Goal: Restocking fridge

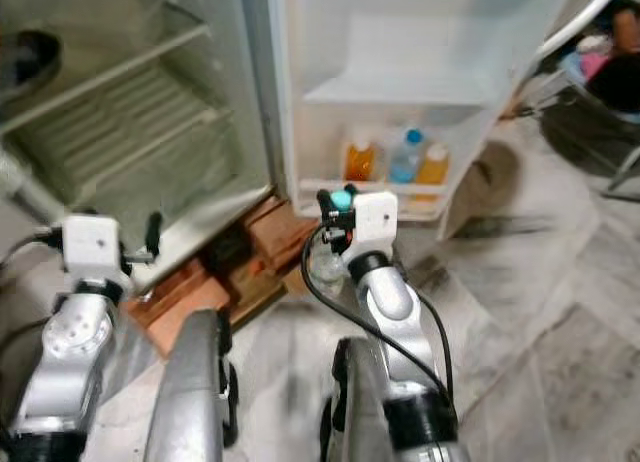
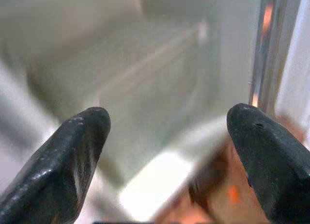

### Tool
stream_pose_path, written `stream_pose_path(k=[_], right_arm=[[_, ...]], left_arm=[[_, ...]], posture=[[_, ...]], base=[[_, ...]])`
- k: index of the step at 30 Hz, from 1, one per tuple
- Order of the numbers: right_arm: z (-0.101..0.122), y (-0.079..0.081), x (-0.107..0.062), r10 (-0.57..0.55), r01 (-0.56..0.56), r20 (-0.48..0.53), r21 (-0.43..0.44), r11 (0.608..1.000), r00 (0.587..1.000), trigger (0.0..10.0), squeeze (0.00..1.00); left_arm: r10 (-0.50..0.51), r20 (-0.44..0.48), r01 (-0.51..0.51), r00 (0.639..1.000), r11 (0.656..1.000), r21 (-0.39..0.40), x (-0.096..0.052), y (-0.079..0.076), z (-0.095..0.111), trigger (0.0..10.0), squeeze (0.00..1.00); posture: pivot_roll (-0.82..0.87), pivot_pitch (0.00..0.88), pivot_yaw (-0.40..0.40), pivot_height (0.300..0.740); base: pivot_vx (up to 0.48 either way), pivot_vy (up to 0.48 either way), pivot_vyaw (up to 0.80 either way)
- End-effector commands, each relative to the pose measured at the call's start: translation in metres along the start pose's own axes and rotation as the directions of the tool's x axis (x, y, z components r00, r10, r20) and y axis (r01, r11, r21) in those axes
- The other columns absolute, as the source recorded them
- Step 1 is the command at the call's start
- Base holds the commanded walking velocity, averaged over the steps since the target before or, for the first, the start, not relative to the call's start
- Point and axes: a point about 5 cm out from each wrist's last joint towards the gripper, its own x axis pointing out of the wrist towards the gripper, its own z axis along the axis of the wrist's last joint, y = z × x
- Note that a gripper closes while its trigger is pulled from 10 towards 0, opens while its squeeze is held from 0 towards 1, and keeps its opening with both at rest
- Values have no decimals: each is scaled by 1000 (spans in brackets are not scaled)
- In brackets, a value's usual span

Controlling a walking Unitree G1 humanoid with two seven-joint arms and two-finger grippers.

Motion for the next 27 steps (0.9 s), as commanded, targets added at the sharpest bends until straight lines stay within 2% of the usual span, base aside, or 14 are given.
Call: stream_pose_path(k=[1, 7, 11, 17, 21, 27], right_arm=[[14, 8, 5, 44, -43, 60, -16, 999, 997, 10000, 0], [14, 13, 6, 67, -67, 65, -8, 998, 996, 10000, 0], [14, 15, 6, 80, -79, 65, -18, 997, 995, 10000, 0], [18, 18, 9, 110, -104, 77, -69, 992, 991, 10000, 0], [21, 19, 10, 116, -111, 86, -68, 992, 989, 10000, 0], [19, 22, 9, 132, -126, 84, -70, 990, 988, 10000, 0]], left_arm=[[1, 58, -1, 998, 1000, 8, 5, 4, 14, 10000, 0], [-3, 62, 3, 998, 1000, -5, 5, 3, 15, 10000, 0], [-7, 69, 8, 998, 1000, -10, 6, 2, 15, 10000, 0], [-21, 63, 22, 998, 999, -24, 8, -2, 16, 10000, 0], [-33, 61, 35, 998, 999, -29, 7, -7, 16, 10000, 0], [-32, 54, 34, 998, 999, -37, 6, -6, 14, 10000, 0]], posture=[[30, 212, -53, 603], [30, 216, -50, 603], [29, 220, -49, 603], [24, 233, -49, 603], [23, 233, -49, 603], [26, 229, -50, 603]], base=[[0, 0, 0], [0, 0, 0], [293, 0, 0], [451, 0, 0], [438, 0, 0], [419, 0, 0]])
